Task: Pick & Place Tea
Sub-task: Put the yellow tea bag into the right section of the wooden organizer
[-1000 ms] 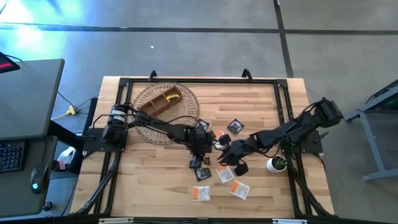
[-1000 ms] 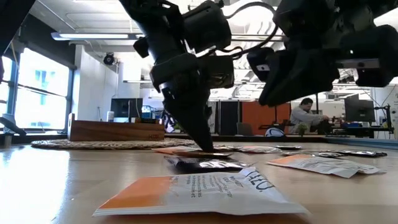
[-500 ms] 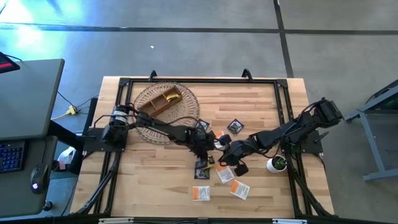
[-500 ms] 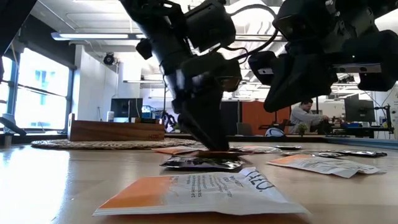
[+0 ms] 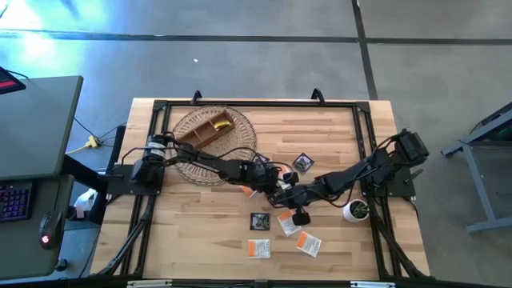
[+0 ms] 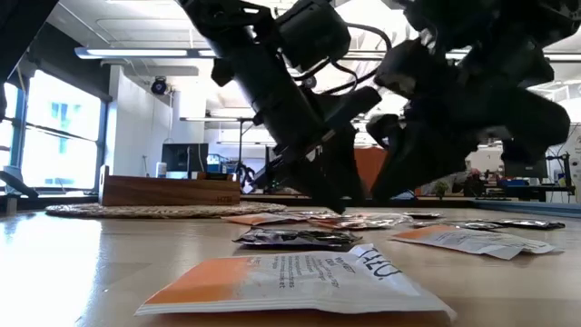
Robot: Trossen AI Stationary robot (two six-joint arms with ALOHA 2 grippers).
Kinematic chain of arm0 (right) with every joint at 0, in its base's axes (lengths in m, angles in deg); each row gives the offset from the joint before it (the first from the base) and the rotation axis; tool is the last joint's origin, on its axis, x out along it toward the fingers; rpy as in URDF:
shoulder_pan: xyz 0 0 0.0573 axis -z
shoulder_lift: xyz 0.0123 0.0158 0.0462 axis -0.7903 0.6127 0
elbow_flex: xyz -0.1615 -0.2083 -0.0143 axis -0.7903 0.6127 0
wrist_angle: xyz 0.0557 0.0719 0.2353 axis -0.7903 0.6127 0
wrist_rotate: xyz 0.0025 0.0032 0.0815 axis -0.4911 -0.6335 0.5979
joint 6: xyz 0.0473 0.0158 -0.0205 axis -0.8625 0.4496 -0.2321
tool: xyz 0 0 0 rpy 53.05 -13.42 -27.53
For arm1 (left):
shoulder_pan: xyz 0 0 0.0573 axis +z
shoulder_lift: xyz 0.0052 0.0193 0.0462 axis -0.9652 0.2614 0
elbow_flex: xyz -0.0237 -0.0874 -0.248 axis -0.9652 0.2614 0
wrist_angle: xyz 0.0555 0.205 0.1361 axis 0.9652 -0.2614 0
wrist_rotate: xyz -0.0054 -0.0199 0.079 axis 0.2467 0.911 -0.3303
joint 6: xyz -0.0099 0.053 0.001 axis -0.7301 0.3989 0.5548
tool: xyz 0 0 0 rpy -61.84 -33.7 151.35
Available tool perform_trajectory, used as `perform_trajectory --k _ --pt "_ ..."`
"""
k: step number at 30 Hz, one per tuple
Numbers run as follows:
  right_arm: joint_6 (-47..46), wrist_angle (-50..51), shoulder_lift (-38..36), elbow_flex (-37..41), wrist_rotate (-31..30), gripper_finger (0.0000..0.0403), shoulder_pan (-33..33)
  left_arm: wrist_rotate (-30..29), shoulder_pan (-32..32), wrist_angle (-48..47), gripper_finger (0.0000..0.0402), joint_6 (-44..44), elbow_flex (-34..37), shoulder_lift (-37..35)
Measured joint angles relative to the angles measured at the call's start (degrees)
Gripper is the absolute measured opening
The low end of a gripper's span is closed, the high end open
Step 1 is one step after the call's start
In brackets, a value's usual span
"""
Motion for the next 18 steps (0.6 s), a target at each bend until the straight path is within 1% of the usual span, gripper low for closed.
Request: perform_trajectory --k 2,4,9,12,16,18 --pt "-0.5 0.6 0.5 0.0 -2.0 0.0004 0.3 0.2 0.0 -1.0 0.0152 -0.3 0.0 0.0" --pt "-1.1 1.7 0.9 0.0 -3.6 0.0002 0.9 1.7 0.0 -1.0 0.0152 0.1 0.1 0.1" --pt "-3.4 4.4 1.2 0.0 -2.8 0.0003 2.7 1.7 -0.2 -1.6 0.0152 2.1 0.0 -1.3" --pt "-3.2 7.0 1.2 0.0 -4.0 0.0002 3.0 1.8 -0.2 -2.3 0.0152 2.2 -0.3 -3.5" --pt "-3.0 9.1 1.1 -0.1 -5.0 0.0004 3.4 1.9 -0.2 -6.5 0.0152 2.1 0.0 -3.5" --pt "-1.7 9.2 1.1 -0.1 -5.9 0.0002 3.6 2.0 -0.2 -6.8 0.0152 2.1 0.0 -3.5"
